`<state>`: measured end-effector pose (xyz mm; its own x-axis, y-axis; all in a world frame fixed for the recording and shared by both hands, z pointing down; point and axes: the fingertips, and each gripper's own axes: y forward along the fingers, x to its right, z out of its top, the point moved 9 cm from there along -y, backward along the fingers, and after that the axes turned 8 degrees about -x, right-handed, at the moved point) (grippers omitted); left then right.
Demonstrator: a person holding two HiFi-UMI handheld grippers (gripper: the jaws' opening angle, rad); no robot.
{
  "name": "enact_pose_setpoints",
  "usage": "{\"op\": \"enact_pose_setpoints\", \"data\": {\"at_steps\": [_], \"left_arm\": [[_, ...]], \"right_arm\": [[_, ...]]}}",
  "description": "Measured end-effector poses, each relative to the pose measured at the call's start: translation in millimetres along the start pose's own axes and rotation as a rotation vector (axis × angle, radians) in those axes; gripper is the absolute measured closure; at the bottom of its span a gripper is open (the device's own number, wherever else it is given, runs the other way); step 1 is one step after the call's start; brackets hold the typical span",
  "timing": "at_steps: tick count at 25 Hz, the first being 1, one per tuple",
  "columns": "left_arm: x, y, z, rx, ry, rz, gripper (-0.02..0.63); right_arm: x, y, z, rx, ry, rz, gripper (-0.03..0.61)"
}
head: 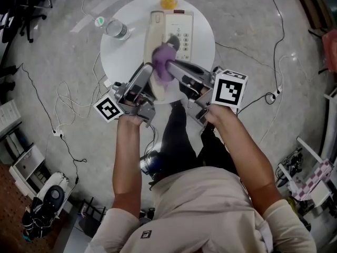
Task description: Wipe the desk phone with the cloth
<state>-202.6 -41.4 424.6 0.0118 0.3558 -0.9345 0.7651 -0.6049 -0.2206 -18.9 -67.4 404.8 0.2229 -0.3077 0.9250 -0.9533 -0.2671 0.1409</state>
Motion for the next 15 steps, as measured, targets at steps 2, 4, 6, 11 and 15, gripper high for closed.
{"op": "enact_pose_setpoints", "data": {"at_steps": [2,4,6,11,15], "left_arm": [[3.3,1.3,-3.0,-0.036,0.048,0.029,0.402],[5.8,0.0,-2.7,-0.058,0.097,0.063,0.403],[7.6,-3.1,0.6,-0.079,0.148,0.116,0.403],[9.5,-7.4,9.3,-0.178,0.304,0.306,0.403],[16.7,2.4,6.0,-0.28,0.426,0.432,0.403]], "right_arm": [[1.2,-2.8,10.1,0.051,-0.006,-0.027,0.558],[-1.8,-8.0,15.0,0.082,-0.027,-0.079,0.558],[-10.4,-12.5,18.7,0.101,-0.076,-0.128,0.558],[-41.9,-9.2,30.5,0.069,-0.276,-0.153,0.558],[-65.0,4.8,31.7,-0.068,-0.469,-0.17,0.557]]}}
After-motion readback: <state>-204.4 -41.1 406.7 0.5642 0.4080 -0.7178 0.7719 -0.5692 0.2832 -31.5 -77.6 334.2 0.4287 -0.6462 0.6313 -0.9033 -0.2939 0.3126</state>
